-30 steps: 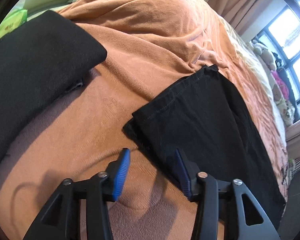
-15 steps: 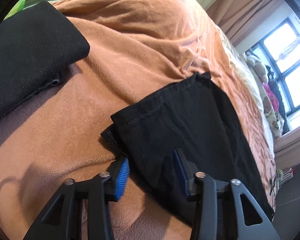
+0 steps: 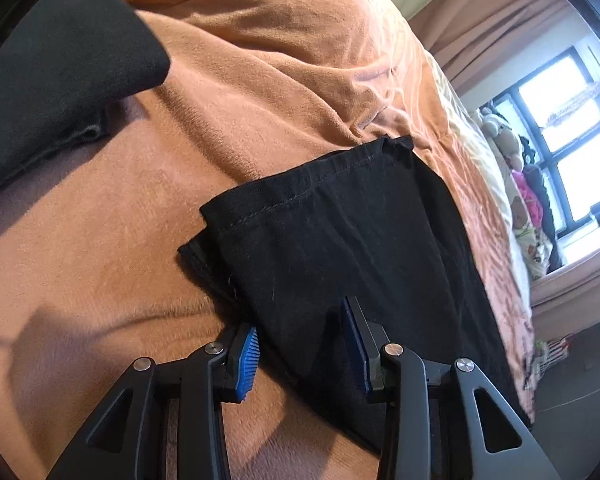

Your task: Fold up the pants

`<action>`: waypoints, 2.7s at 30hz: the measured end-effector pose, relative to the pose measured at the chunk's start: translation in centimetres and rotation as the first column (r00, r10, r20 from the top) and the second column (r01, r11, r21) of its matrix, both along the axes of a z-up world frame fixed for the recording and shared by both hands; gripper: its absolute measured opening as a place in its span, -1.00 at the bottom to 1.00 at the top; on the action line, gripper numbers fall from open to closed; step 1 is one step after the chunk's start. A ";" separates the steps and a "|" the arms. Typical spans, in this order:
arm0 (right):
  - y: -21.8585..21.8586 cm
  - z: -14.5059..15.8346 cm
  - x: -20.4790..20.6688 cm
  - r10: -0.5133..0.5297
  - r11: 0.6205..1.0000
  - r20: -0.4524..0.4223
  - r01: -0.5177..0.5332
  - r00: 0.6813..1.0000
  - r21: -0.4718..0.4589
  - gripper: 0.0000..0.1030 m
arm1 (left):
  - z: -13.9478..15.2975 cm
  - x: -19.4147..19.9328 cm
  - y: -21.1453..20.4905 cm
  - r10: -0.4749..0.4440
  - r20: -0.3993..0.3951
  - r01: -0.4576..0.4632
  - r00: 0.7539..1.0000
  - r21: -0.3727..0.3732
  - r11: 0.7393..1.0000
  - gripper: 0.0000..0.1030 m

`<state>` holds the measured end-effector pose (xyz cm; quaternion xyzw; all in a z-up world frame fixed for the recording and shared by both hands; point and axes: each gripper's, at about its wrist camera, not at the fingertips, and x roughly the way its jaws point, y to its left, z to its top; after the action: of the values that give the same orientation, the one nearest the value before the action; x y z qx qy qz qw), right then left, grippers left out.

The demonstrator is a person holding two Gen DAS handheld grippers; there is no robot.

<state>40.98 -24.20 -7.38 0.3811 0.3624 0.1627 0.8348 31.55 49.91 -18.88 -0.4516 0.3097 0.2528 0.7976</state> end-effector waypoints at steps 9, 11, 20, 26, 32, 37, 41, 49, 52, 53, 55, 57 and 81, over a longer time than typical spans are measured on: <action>1.4 0.7 1.1 -0.026 1.000 0.053 0.026 0.998 -0.001 -0.75 | 0.5 0.2 0.8 0.040 -0.006 -0.040 0.999 0.034 0.999 -0.85; 1.6 1.3 0.5 -0.028 1.000 0.076 0.029 0.997 -0.006 -0.82 | 1.5 0.0 0.8 0.043 0.015 -0.044 0.999 0.042 0.998 -0.87; 2.4 4.3 -2.3 -0.026 1.000 0.154 0.027 0.988 -0.003 -0.89 | 6.4 0.3 -0.1 0.007 0.026 -0.011 1.000 0.137 0.990 -0.90; 1.3 5.2 -5.1 0.008 1.000 0.206 -0.007 0.979 -0.005 -0.89 | 9.6 -0.5 -1.2 -0.024 0.038 0.017 0.999 0.179 0.984 -0.90; -1.1 4.7 -7.4 0.009 1.000 0.211 -0.011 0.978 0.007 -0.90 | 12.1 -2.8 -2.0 -0.031 0.045 0.020 0.998 0.216 0.976 -0.90; -2.7 5.0 -8.9 0.010 1.000 0.205 -0.015 0.979 0.023 -0.90 | 13.4 -5.7 -2.5 -0.031 0.051 0.019 0.998 0.219 0.976 -0.90; -4.0 5.0 -10.8 0.005 0.999 0.200 -0.015 0.980 0.048 -0.90 | 13.9 -8.5 -3.2 -0.029 0.073 0.013 0.997 0.213 0.977 -0.90; -6.8 4.2 -15.1 0.006 0.997 0.196 -0.020 0.981 0.072 -0.90 | 13.9 -14.3 -5.1 -0.024 0.082 0.009 0.996 0.190 0.982 -0.90; -8.1 4.0 -16.8 0.005 0.997 0.185 -0.019 0.983 0.075 -0.90 | 13.4 -16.4 -6.0 -0.024 0.079 0.010 0.997 0.176 0.984 -0.90; -8.3 4.1 -17.1 0.007 0.997 0.186 -0.020 0.983 0.073 -0.90 | 13.2 -17.0 -6.2 -0.025 0.079 0.011 0.997 0.174 0.985 -0.90; -8.9 4.3 -18.2 0.006 0.997 0.192 -0.021 0.981 0.077 -0.90 | 12.9 -18.2 -6.7 -0.029 0.076 0.016 0.997 0.171 0.985 -0.90; -9.5 4.2 -19.2 0.002 0.996 0.192 -0.020 0.981 0.088 -0.90 | 12.3 -19.3 -6.9 -0.026 0.072 0.015 0.997 0.157 0.987 -0.90; -10.5 3.4 -26.1 -0.054 0.998 0.058 0.056 0.997 -0.037 0.21 | 4.9 -25.8 -8.7 -0.029 -0.038 0.030 0.999 0.037 0.999 0.18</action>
<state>14.86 -34.71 -3.94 0.3698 0.3311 0.1434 0.8562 5.71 41.18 -14.02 -0.4273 0.3264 0.2552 0.8036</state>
